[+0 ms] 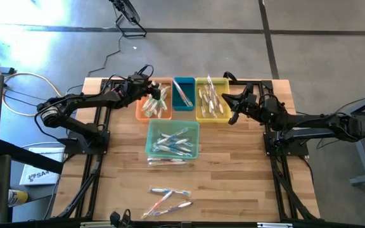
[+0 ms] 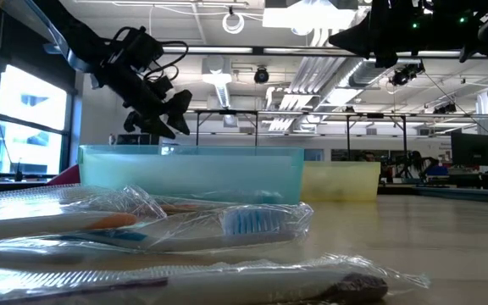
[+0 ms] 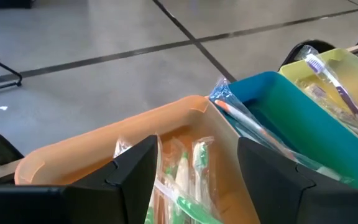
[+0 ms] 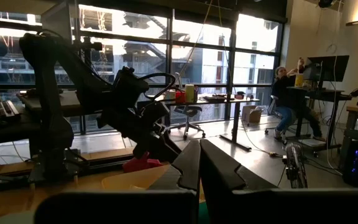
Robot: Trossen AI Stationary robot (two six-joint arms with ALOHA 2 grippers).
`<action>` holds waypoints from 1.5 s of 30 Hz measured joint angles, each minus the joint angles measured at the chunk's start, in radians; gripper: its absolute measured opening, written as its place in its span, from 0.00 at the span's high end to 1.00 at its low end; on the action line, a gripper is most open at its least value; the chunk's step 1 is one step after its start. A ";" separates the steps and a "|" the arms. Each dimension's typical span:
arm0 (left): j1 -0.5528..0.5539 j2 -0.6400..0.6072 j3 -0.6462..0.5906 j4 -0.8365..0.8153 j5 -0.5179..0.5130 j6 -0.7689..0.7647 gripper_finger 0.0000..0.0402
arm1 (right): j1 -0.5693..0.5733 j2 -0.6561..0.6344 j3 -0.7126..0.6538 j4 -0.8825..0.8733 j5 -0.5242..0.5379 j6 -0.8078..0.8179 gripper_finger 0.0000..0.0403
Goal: Pick & Place Toothbrushes
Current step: Put the orange toothbrush into the blue bin
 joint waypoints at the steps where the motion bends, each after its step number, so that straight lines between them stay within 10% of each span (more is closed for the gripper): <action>1: 0.000 0.000 0.000 -0.001 0.000 0.000 0.46 | 0.000 0.000 0.000 0.000 0.000 0.000 0.99; 32: -0.240 -0.103 -0.001 0.000 0.116 0.150 0.46 | 0.000 0.000 0.000 -0.003 0.000 -0.045 0.99; 45: -0.442 -0.291 -0.002 -0.175 -0.204 0.175 0.46 | 0.000 0.000 0.000 -0.016 0.000 -0.045 0.99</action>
